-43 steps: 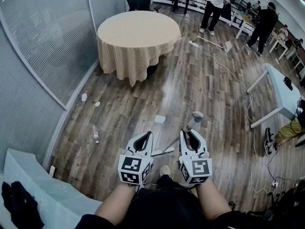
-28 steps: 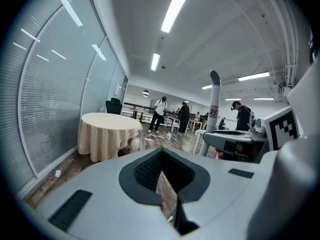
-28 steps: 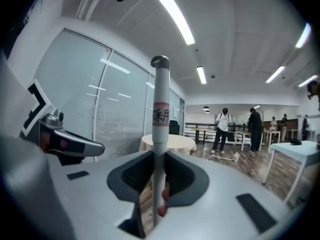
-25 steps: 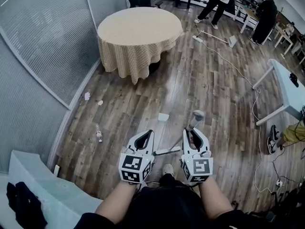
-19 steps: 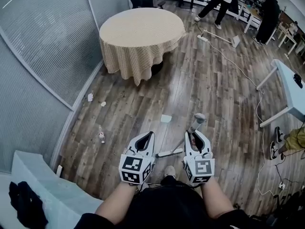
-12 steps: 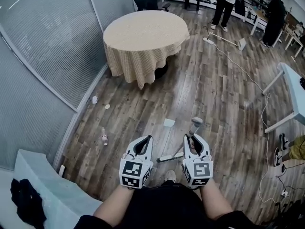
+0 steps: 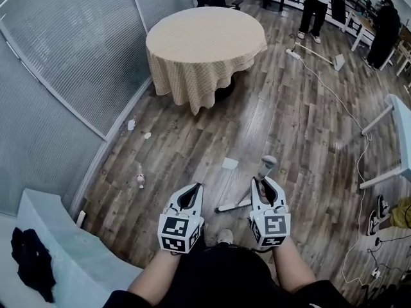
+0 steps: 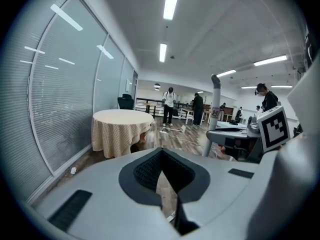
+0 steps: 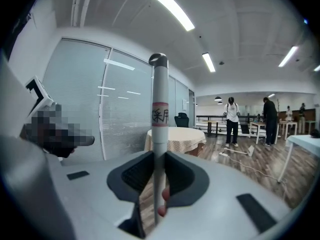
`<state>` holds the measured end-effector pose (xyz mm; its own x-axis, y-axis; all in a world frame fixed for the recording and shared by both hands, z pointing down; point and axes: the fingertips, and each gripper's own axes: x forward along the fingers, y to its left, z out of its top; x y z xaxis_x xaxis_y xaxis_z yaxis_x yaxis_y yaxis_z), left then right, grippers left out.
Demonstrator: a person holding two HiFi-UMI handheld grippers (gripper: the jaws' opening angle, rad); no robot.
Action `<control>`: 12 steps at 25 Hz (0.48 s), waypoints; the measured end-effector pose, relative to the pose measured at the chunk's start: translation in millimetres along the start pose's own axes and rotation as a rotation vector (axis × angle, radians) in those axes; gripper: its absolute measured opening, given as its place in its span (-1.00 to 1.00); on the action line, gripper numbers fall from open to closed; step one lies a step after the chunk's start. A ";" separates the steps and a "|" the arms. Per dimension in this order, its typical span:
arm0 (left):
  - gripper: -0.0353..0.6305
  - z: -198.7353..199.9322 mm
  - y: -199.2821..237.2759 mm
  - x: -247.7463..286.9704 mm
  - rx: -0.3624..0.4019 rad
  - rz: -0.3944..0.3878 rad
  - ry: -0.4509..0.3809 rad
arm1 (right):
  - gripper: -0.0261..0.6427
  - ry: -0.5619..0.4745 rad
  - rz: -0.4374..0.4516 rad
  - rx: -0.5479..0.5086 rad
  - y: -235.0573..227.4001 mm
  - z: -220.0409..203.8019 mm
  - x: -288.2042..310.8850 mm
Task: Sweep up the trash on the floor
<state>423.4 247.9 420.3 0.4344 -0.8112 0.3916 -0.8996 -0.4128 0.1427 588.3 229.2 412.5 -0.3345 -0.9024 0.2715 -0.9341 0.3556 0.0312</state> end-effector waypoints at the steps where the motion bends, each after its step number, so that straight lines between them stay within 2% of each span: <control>1: -0.91 1.5 6.4 4.6 0.005 0.005 -0.001 | -0.67 0.006 0.001 -0.006 0.0 0.0 7.7; 5: -0.91 3.0 37.4 32.3 0.014 -0.006 0.000 | -0.67 0.021 -0.008 -0.033 2.8 1.1 42.4; 9: -0.91 9.3 71.2 70.0 0.026 -0.073 0.017 | -0.67 0.047 -0.021 -0.051 6.8 -0.7 87.7; 12: -0.91 25.9 106.0 100.7 0.043 -0.119 0.021 | -0.67 0.072 -0.069 -0.052 3.9 3.3 125.4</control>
<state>373.0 111.7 451.3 0.5362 -0.7470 0.3930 -0.8389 -0.5231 0.1502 542.3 116.6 443.4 -0.2579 -0.9062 0.3350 -0.9463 0.3068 0.1015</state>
